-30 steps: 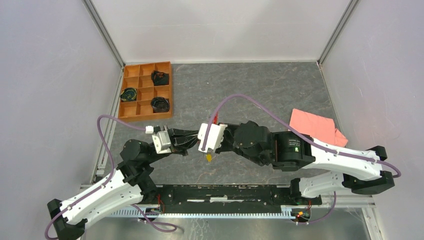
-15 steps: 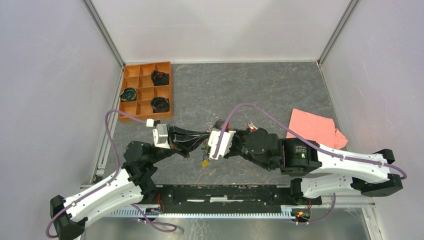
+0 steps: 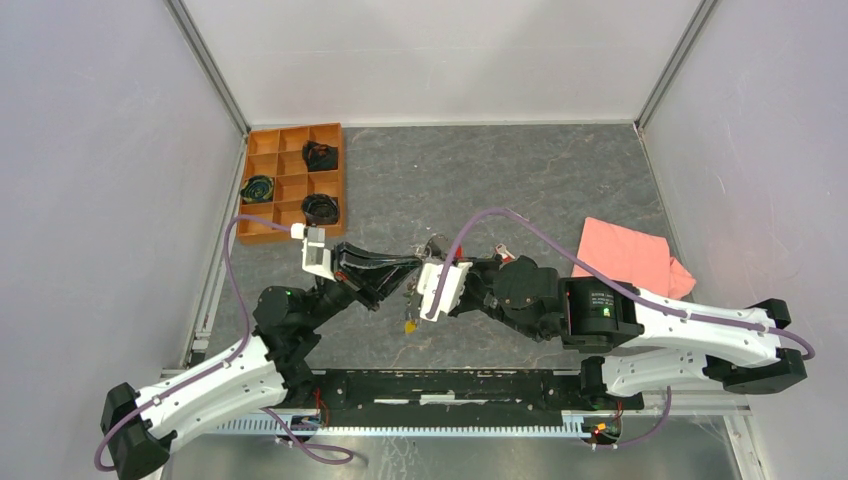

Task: Remove the keys from the keyring
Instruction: Remove the key from the keyring.

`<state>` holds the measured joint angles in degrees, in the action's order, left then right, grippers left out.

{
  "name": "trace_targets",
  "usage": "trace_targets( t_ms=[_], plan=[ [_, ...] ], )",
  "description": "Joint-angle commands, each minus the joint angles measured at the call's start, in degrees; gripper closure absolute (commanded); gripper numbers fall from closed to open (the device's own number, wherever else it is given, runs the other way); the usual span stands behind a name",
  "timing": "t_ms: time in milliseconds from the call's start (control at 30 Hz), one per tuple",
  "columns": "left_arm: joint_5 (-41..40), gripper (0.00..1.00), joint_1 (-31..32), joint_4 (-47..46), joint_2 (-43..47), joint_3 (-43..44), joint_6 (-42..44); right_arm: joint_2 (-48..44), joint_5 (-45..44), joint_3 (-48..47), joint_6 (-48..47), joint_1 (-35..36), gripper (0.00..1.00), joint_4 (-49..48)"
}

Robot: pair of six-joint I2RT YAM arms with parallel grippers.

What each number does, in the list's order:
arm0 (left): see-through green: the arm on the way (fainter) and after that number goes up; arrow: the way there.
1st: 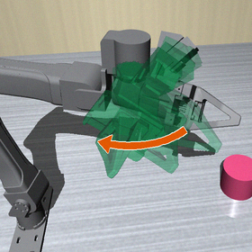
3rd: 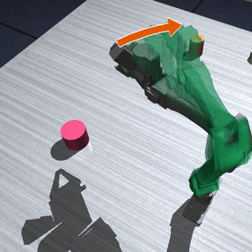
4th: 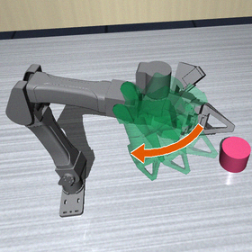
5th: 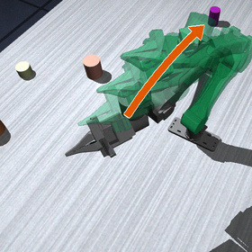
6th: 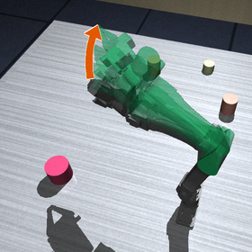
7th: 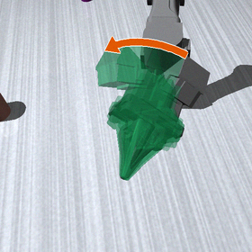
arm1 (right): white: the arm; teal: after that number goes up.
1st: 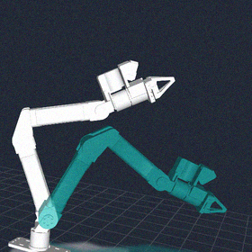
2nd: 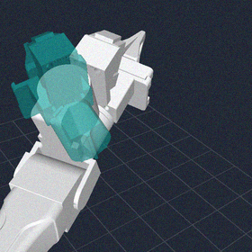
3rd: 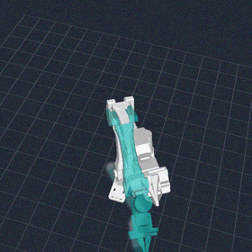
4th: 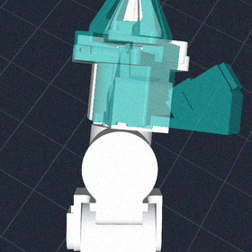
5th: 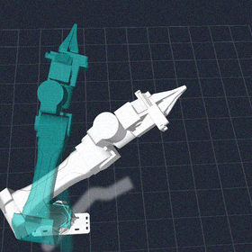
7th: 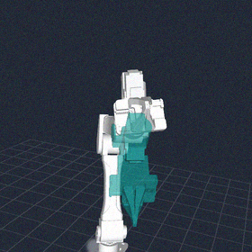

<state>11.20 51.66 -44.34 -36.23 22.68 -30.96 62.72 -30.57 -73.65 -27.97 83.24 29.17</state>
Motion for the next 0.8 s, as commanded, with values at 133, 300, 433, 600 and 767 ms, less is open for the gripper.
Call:
trace_targets(
  t_ms=[133, 300, 433, 600, 767],
  plan=[
    [-11.0, 0.98, -0.2, -6.9, 0.7, -1.5, -13.0, -0.1, -1.4, 0.8, -1.7, 0.4, 1.0, -1.9],
    [-13.3, 0.98, -0.2, -7.0, 0.7, -1.7, -14.9, 0.4, -1.9, 1.7, -2.8, 0.5, 1.0, -3.0],
    [-13.9, 0.98, -0.2, -5.7, 0.4, -1.0, -15.5, 1.0, -2.2, 1.6, -3.4, 0.5, 1.0, -3.1],
    [-14.1, 0.98, -0.2, -4.0, -0.1, -0.2, -16.2, 1.7, -2.9, 1.3, -4.2, 0.5, 1.0, -3.1],
    [-15.2, 0.98, -0.2, 3.7, 0.7, 2.1, -12.2, 1.3, -3.2, 1.0, -5.0, 0.6, 1.0, -3.7]
  ],
)
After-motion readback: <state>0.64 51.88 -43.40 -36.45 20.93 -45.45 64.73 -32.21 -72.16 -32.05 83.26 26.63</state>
